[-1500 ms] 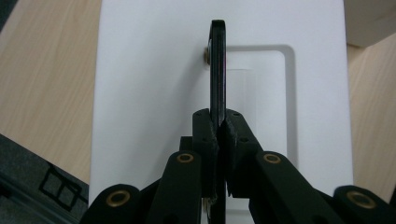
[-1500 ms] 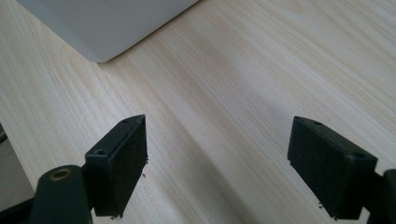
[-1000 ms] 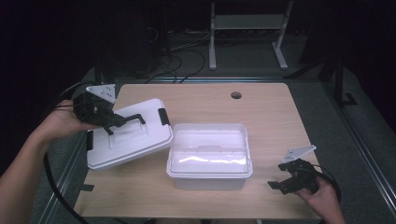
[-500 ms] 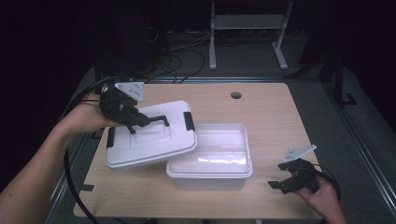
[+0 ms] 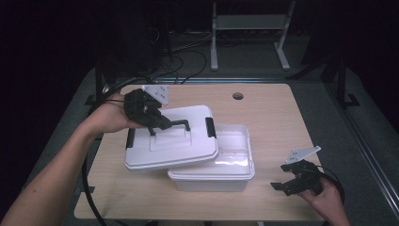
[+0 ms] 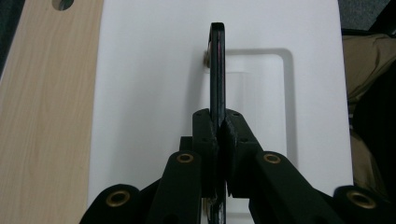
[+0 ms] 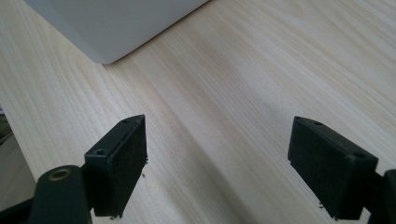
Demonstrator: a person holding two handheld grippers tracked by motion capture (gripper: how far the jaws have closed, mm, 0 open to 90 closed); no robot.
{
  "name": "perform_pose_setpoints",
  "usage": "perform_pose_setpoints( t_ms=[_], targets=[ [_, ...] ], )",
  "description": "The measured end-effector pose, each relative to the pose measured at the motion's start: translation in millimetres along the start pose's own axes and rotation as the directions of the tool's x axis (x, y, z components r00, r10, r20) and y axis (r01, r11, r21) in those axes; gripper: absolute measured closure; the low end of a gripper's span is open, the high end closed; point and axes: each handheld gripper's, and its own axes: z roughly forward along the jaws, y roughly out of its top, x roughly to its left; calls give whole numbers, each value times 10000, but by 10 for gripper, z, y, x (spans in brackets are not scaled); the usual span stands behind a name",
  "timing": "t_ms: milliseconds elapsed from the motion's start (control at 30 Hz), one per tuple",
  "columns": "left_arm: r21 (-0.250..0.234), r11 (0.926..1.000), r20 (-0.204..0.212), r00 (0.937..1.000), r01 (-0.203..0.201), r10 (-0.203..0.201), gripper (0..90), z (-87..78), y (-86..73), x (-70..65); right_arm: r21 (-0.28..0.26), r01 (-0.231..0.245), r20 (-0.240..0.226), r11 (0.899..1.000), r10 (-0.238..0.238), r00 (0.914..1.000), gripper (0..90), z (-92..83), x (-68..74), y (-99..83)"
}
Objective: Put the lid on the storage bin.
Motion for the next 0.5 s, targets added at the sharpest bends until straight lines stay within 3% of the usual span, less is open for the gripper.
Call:
perform_pose_setpoints(
  t_ms=[500],
  targets=[
    [-5, 9989, 237, 9987, -461, 461, 846, 196, 327, -45, -33, 29, 37, 10000, -29, 10000, 191, -12, 9, 5]
  ],
)
